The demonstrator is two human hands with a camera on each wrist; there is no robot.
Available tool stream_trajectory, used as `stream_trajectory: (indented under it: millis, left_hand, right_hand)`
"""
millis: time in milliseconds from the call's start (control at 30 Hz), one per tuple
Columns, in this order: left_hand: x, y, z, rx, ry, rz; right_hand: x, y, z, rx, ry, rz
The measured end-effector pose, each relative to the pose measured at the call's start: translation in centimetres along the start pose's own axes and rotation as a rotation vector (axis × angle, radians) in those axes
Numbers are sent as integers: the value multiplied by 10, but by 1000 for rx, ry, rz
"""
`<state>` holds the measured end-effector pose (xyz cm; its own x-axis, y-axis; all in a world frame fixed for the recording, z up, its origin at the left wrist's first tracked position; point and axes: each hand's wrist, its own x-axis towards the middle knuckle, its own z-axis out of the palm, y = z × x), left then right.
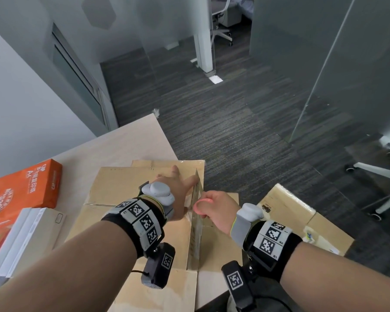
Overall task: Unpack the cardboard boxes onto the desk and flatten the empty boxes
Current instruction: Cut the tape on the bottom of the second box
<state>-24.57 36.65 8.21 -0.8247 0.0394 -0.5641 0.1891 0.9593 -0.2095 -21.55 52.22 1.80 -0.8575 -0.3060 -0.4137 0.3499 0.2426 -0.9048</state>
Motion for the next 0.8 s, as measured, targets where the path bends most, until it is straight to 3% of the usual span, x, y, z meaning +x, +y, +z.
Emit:
stream_trajectory:
  millis: [100, 267, 400, 500, 567, 700, 800]
  left_hand:
    - [-2, -2, 2, -12, 54, 25]
    - [-9, -16, 11, -59, 137, 62]
    - [-27, -46, 19, -314, 268, 73]
    - [-43, -83, 41, -584, 389, -23]
    - [-49, -110, 59, -590, 439, -164]
    - [-60, -161, 102, -713, 369, -473]
    - [-63, -167, 121, -913, 362, -478]
  right_hand:
    - [-6, 5, 0, -60, -23, -24]
    - [-12, 2, -9, 120, 83, 9]
    - [-14, -10, -17, 195, 146, 2]
    - [-16, -24, -14, 206, 156, -36]
    - [-18, -32, -10, 194, 151, -53]
    - [-25, -44, 12, 159, 94, -102]
    - [-29, -52, 31, 127, 49, -144]
